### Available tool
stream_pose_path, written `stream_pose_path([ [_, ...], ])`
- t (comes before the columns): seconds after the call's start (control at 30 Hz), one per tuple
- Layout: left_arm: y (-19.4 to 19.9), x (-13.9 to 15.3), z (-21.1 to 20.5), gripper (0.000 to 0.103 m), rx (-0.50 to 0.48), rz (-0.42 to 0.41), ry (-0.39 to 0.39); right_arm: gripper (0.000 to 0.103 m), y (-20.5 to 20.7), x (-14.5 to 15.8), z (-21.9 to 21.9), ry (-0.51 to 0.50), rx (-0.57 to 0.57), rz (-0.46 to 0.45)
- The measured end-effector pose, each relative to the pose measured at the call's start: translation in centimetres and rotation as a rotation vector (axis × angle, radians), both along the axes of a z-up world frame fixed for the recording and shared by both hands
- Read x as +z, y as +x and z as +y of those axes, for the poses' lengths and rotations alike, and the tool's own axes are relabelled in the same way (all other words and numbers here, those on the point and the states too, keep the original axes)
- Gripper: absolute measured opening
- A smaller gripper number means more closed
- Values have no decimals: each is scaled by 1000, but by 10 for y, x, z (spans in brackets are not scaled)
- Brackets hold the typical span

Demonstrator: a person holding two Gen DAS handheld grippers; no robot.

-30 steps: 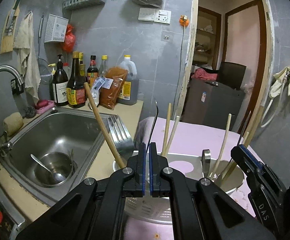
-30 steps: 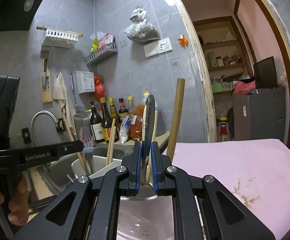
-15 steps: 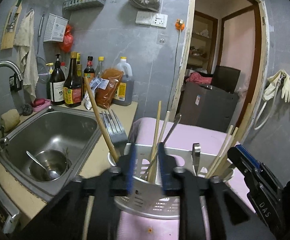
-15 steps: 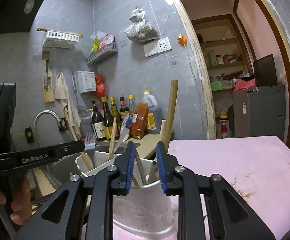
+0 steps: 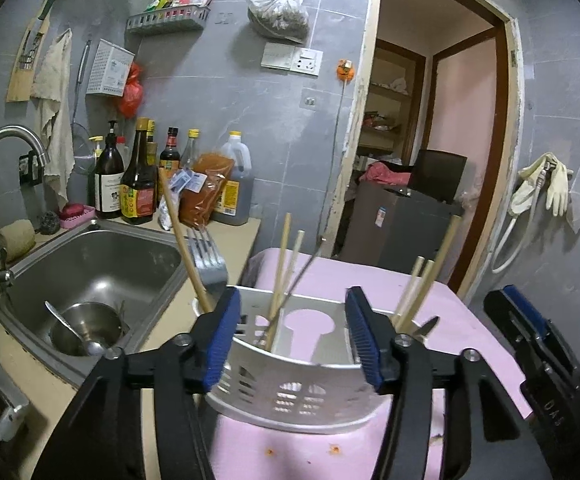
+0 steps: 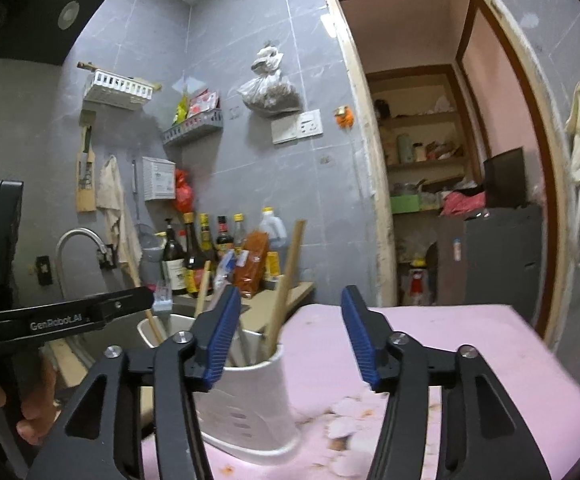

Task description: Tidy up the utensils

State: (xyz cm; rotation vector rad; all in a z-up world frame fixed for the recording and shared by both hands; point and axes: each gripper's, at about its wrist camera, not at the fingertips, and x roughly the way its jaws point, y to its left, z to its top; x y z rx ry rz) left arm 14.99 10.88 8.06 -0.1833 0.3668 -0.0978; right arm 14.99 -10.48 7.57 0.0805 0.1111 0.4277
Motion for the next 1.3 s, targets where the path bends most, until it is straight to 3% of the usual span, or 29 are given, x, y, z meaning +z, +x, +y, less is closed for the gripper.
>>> stream_pose_path([
  [0.13, -11, 0, -10, 69, -15, -9, -25, 74, -15, 6, -19, -19, -34, -12],
  [0.33, -34, -4, -21, 95, -2, -23, -52, 88, -38, 10, -53, -14, -79, 23],
  [0.47, -48, -6, -26, 100, 13, -22, -51, 103, -55, 11, -75, 5, -123, 38],
  [0.8, -86, -18, -38, 101, 14, -37, 31, 103, -96, 8, -96, -46, -197, 36],
  [1.3, -133, -40, -53, 101, 19, -76, 74, 103, -137, -7, -95, -76, -244, 33],
])
